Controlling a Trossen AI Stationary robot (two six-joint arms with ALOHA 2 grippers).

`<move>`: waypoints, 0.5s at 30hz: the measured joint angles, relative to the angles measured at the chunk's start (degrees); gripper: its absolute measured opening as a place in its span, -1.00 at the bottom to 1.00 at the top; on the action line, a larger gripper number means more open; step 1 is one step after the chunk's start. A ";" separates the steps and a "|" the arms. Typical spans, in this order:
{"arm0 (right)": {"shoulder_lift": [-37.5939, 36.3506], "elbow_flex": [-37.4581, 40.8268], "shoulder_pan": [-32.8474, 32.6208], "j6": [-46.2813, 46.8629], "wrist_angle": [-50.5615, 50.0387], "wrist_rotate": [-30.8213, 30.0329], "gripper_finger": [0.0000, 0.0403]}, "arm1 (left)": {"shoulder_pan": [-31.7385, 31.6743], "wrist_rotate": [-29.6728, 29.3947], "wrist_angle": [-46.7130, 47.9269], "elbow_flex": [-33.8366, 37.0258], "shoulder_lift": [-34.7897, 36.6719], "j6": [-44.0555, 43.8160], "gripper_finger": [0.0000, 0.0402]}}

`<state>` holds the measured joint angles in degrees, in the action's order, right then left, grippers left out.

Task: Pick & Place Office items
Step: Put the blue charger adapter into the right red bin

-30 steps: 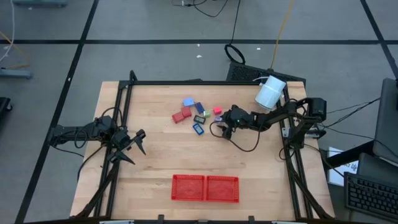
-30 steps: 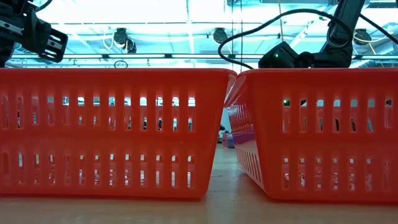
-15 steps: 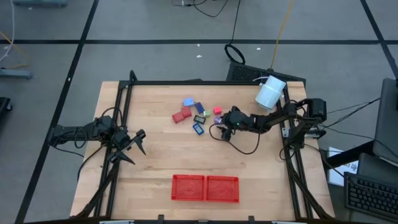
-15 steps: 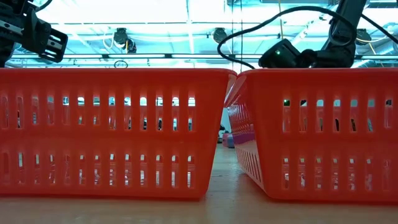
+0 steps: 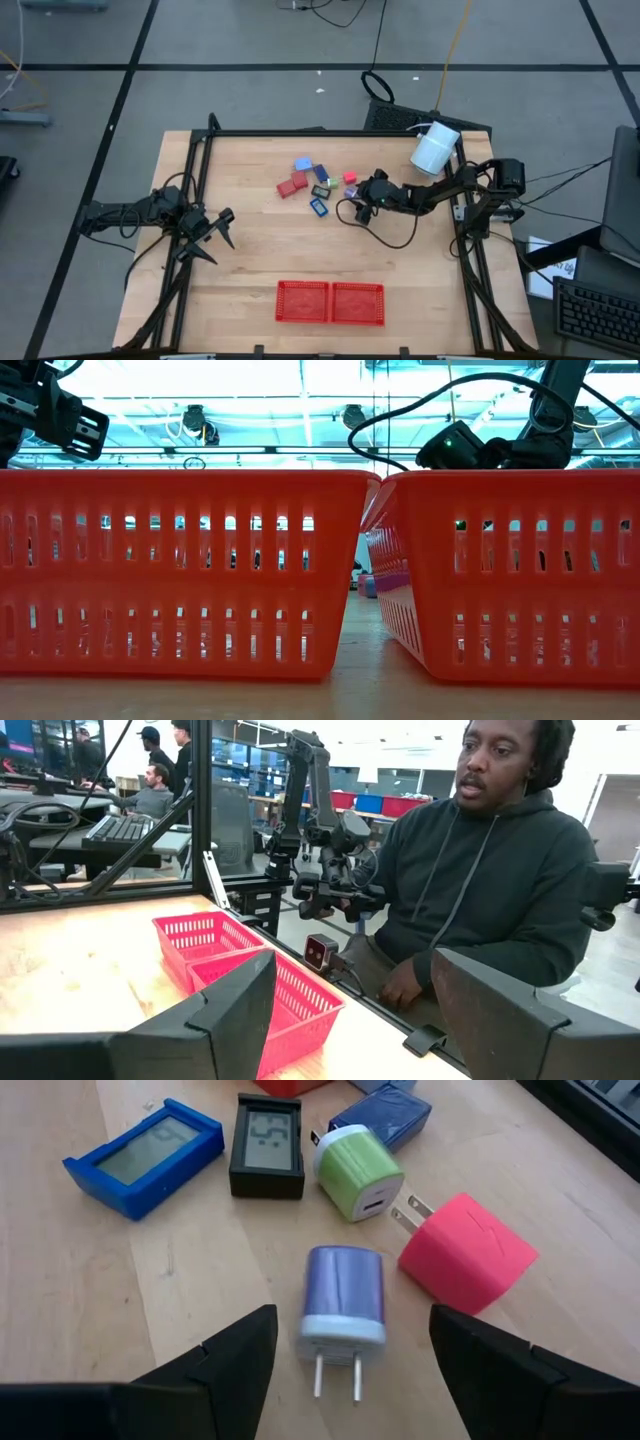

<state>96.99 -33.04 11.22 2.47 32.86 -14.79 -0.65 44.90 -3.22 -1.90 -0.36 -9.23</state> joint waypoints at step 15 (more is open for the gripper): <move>6.21 0.02 0.02 -1.45 7.63 1.14 0.26 | -0.01 0.00 0.01 0.01 0.00 -0.02 0.35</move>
<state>103.20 -33.01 11.25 1.02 40.49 -13.65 -0.67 44.90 -3.22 -1.89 -0.36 -9.25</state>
